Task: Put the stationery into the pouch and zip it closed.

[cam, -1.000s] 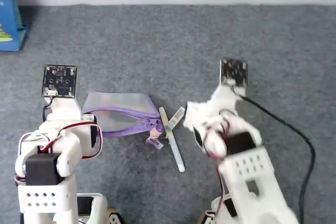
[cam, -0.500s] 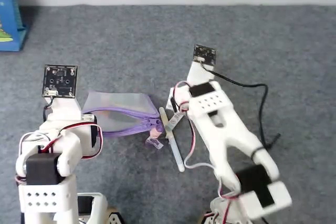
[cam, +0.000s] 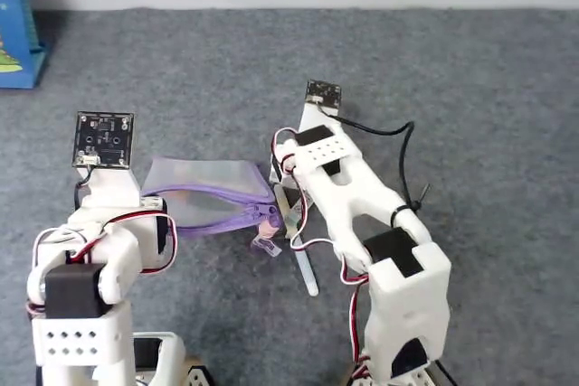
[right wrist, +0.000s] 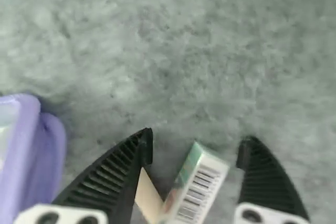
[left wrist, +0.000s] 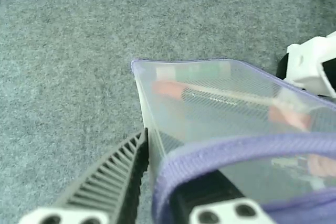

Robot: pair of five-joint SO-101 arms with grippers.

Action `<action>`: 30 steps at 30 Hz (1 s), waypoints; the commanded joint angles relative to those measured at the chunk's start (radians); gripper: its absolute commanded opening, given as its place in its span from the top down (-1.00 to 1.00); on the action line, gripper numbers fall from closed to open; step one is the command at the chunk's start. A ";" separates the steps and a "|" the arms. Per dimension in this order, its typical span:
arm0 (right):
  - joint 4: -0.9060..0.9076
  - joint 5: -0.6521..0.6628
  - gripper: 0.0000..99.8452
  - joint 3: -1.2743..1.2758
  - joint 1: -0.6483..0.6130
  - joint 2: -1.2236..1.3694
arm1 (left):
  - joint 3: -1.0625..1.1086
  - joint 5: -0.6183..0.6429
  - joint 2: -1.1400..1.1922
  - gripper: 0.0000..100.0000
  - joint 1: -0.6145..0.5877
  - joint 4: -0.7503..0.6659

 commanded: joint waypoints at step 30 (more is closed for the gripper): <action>0.337 0.253 0.88 0.227 0.206 -0.447 | -0.004 0.008 0.008 0.97 0.005 -0.026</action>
